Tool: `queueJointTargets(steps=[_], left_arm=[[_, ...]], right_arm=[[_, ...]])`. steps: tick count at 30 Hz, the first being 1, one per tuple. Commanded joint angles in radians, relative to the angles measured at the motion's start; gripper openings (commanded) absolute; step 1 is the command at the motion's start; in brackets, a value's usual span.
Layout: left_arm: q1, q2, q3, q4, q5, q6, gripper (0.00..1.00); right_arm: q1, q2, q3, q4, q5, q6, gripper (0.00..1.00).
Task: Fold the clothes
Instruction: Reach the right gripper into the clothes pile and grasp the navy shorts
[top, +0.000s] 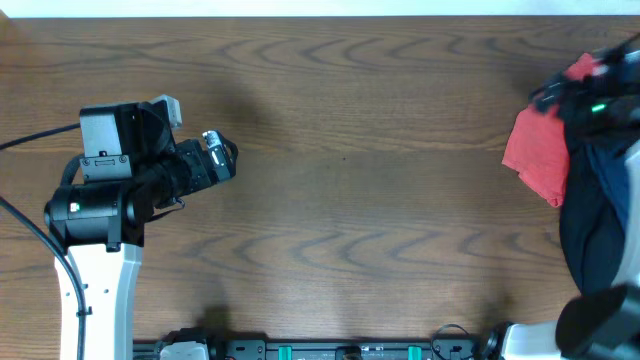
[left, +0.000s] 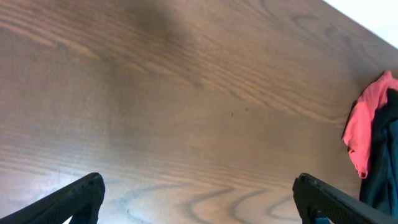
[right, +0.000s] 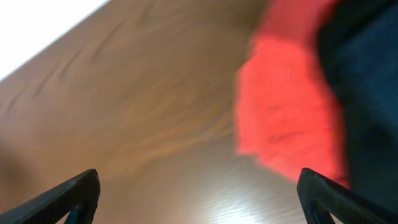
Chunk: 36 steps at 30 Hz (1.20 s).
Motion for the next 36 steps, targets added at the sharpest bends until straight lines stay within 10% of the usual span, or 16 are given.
queueJointTargets(steps=[1,29,33,36], left_arm=[[-0.003,-0.002,0.023,-0.019,0.019,0.016,0.98],[-0.003,-0.002,0.022,-0.053,0.019,0.016,0.98],[-0.003,-0.002,0.022,-0.056,0.020,0.016,0.98],[-0.003,-0.002,0.022,-0.059,0.020,0.016,0.98]], right_arm=[[-0.113,0.062,0.070,0.026,0.043,0.022,0.99],[-0.352,0.473,0.079,0.444,0.315,-0.142,0.93],[-0.349,0.512,0.079,0.475,0.316,-0.156,0.86],[-0.349,0.524,0.079,0.492,0.320,-0.155,0.62]])
